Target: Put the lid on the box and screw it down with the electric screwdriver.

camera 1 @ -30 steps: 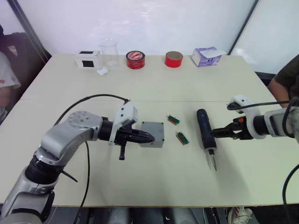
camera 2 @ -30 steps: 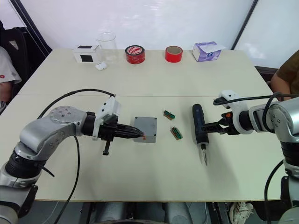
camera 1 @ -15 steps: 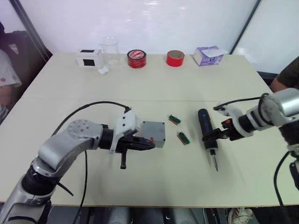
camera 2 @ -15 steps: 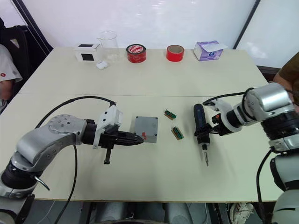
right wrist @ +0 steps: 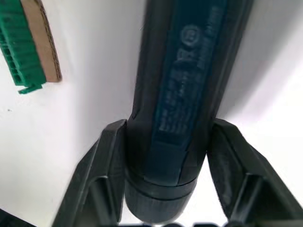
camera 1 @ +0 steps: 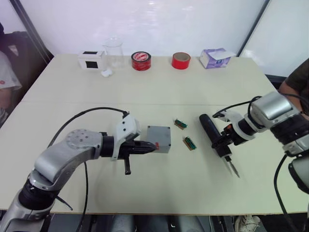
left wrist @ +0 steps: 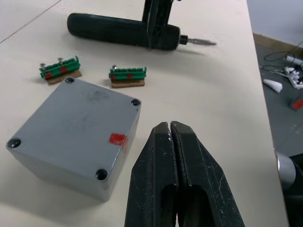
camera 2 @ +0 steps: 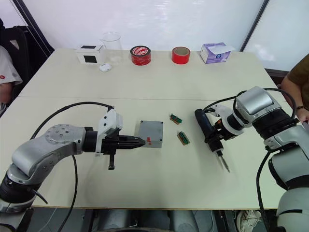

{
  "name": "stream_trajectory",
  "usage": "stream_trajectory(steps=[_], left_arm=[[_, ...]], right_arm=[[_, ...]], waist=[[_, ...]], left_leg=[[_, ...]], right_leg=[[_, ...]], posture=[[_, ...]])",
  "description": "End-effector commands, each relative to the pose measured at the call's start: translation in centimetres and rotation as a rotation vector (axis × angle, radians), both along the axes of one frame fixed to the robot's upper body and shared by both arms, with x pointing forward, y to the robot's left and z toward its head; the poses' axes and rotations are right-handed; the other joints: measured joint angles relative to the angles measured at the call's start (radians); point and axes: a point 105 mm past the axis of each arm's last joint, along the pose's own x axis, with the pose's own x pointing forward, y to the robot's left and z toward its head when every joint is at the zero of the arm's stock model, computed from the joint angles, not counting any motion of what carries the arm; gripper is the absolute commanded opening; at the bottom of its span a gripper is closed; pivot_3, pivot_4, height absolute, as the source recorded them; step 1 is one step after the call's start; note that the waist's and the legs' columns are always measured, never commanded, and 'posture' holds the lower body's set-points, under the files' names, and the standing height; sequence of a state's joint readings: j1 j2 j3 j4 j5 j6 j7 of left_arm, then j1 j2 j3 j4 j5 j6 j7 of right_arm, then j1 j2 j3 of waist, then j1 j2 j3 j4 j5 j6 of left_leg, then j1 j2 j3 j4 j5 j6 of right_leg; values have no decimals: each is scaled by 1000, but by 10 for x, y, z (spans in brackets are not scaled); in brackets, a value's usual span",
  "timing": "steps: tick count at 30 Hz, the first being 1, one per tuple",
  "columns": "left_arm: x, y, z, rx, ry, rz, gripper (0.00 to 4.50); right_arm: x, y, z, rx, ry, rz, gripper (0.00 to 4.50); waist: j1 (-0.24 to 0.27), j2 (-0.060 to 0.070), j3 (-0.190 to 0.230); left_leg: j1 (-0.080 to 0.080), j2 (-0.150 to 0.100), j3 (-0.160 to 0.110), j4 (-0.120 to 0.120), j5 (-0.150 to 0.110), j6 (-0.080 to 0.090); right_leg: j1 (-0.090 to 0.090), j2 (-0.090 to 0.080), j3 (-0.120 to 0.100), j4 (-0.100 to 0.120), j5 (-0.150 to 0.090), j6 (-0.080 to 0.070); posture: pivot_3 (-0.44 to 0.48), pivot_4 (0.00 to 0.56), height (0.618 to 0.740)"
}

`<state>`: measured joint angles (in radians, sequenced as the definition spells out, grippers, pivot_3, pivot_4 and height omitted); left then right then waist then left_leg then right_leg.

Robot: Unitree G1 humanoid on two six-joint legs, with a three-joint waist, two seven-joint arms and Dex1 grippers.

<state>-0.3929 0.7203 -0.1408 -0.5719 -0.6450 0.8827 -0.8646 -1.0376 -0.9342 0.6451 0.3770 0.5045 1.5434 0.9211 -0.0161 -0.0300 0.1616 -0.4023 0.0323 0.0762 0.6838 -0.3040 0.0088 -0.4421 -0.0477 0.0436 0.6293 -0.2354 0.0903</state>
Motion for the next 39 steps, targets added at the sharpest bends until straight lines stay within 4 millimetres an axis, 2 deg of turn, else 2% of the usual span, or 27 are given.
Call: stream_trajectory(steps=[1, 5, 7, 9, 12, 14, 16, 17, 22, 25, 32, 39], left_arm=[[5, 3, 11, -16, -53, 11, 0], [13, 8, 12, -22, -51, 28, 0], [16, 10, 14, -24, -53, 31, 0], [20, 16, 16, -30, -46, 41, 0], [30, 23, 21, -50, -30, 57, 0], [36, 24, 23, -61, -20, 54, 0], [42, 25, 21, -49, -14, 47, 0], [45, 25, 19, -42, -13, 44, 0], [57, 19, 12, -10, -23, 9, 0], [60, 9, 6, 26, -47, -30, 0], [66, -20, -15, 101, -113, -95, 0], [63, -20, -31, 157, -104, -115, 0]], right_arm=[[1, -7, -10, -18, 12, -48, 1853], [17, -22, 10, -10, -112, -124, 1853], [29, -27, 34, 58, -209, -195, 1853], [41, -28, 67, 104, -376, -191, 1853], [46, -14, 123, 233, -709, -126, 1853], [43, 8, 162, 397, -1035, -53, 1853], [26, 29, 184, 547, -1271, -2, 1853], [18, 39, 188, 601, -1337, 15, 1853], [-12, 92, 177, 820, -1393, 83, 1853], [-22, 112, 163, 847, -1397, 114, 1853], [-24, 125, 134, 767, -1413, 172, 1853], [-20, 131, 119, 710, -1421, 202, 1853]], waist=[[0, -2, -1], [-1, -2, -1], [0, 1, 0], [2, 4, 2], [4, 11, 7], [2, 10, 6], [-1, 11, 6], [-2, 11, 6], [3, 12, 7], [6, 12, 7], [3, 12, 7], [0, 12, 6]], left_leg=[[0, 0, 0, 0, 0, 0], [3, 0, 1, 0, 0, 0], [3, -1, 1, 0, 0, 0], [1, -1, 2, 0, 0, 0], [-6, -2, 2, 0, 1, -1], [-8, -1, 1, -1, 1, -1], [-8, 0, 1, -2, 1, -1], [-8, 1, 0, -4, 1, -1], [-8, 0, 2, -2, 2, -4], [-8, -1, 2, 0, 2, -4], [-7, -4, 2, 1, 2, -4], [-5, -1, 1, 1, 2, -4]], right_leg=[[0, 0, 0, 0, 0, 0], [3, 0, 0, 0, 0, -1], [3, -1, 1, 0, 1, -1], [0, -1, 1, 0, 1, 0], [-7, -1, 1, 1, 4, 4], [-9, 2, 0, 1, 5, 7], [-10, 4, 0, 1, 5, 8], [-10, 4, 0, 1, 5, 7], [-10, 2, -1, 3, 5, 7], [-7, -1, -1, 2, 6, 7], [-4, -1, -1, 1, 6, 7], [-4, 2, -1, 3, 6, 7]], posture=[[0, 150, 740], [0, 150, 740], [0, 150, 740], [0, 150, 740], [0, 150, 740], [0, 150, 740], [0, 150, 740], [0, 150, 740], [0, 150, 740], [0, 150, 740], [0, 150, 740], [0, 150, 740]])
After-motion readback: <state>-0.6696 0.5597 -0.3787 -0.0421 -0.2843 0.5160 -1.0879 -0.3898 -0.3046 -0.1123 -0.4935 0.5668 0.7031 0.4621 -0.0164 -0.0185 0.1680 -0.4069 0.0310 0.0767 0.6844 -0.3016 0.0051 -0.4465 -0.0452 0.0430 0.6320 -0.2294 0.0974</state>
